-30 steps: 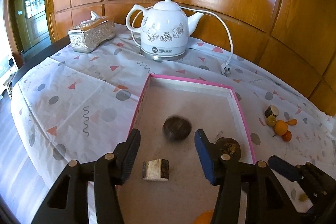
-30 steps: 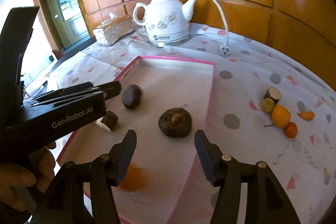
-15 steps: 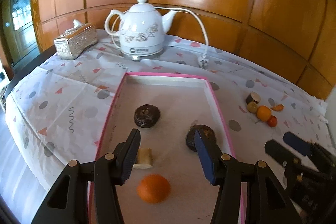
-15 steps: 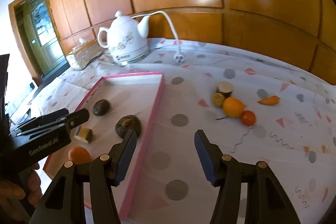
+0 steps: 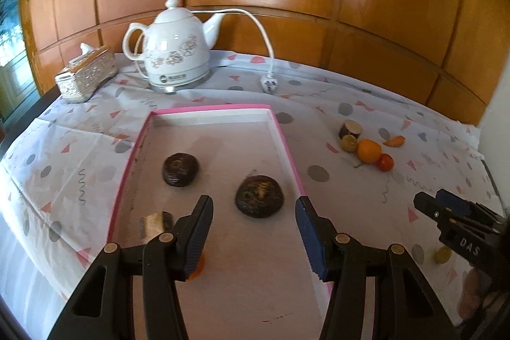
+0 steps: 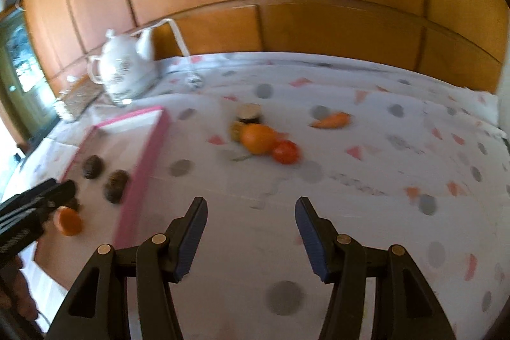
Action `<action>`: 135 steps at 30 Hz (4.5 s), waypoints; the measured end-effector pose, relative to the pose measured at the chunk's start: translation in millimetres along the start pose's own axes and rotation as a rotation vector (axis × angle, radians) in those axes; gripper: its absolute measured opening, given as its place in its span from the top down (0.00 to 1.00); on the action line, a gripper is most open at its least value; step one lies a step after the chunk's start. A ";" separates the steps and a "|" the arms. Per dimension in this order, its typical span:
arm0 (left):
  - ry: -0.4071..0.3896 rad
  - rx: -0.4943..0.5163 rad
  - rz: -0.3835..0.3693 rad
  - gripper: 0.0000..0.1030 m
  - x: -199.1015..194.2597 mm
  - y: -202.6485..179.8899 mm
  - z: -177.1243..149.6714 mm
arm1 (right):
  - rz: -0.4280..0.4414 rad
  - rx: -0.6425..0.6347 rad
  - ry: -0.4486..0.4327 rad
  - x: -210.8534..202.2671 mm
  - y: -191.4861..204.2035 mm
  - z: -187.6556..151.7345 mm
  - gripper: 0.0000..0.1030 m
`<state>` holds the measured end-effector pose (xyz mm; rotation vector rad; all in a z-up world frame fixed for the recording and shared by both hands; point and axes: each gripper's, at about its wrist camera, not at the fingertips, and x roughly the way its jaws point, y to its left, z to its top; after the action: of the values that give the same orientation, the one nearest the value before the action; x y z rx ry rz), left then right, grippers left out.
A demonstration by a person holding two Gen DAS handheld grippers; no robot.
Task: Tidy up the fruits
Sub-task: 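Withdraw both grippers from the tray toward the tomato and carrot, then lower the right gripper onto the carrot while the left approaches the red tomato, then grasp the red tomato with the left gripper while the right grasps the carrot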
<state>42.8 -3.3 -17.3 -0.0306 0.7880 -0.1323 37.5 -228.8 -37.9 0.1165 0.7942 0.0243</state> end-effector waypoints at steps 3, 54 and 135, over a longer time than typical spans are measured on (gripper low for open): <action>0.008 0.022 -0.022 0.47 2.1 -9.5 -1.3 | -0.016 0.055 0.023 3.2 -23.5 -4.9 0.44; 0.145 0.102 -0.195 0.47 86.7 -108.6 19.4 | -0.065 0.343 0.105 136.8 -108.7 94.6 0.60; 0.140 0.129 -0.248 0.74 106.1 -134.2 -6.7 | -0.151 0.120 0.178 -2.9 -167.3 -35.2 0.79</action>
<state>97.6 -150.0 -86.5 0.0032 0.9121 -0.4236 6.7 -391.8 -79.2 0.1694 0.9808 -0.1575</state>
